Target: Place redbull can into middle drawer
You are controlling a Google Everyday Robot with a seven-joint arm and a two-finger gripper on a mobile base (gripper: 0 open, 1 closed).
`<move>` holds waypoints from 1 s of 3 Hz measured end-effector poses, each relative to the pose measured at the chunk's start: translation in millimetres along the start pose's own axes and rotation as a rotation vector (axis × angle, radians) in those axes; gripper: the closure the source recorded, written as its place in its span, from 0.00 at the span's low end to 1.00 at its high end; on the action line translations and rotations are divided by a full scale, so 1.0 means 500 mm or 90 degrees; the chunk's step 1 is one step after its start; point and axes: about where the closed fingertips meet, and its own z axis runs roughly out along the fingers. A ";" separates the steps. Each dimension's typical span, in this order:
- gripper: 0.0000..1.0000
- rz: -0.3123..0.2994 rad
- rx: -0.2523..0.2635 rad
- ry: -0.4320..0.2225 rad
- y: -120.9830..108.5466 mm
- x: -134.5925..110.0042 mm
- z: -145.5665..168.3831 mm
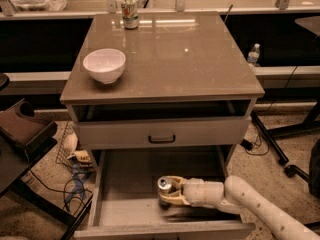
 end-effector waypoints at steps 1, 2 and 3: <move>0.36 0.000 -0.002 -0.001 0.002 -0.001 0.004; 0.12 0.000 -0.005 -0.002 0.003 -0.001 0.007; 0.00 0.001 -0.007 -0.003 0.005 -0.002 0.011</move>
Offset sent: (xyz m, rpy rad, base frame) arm -0.0005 0.0017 0.0001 0.0016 0.0004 0.0031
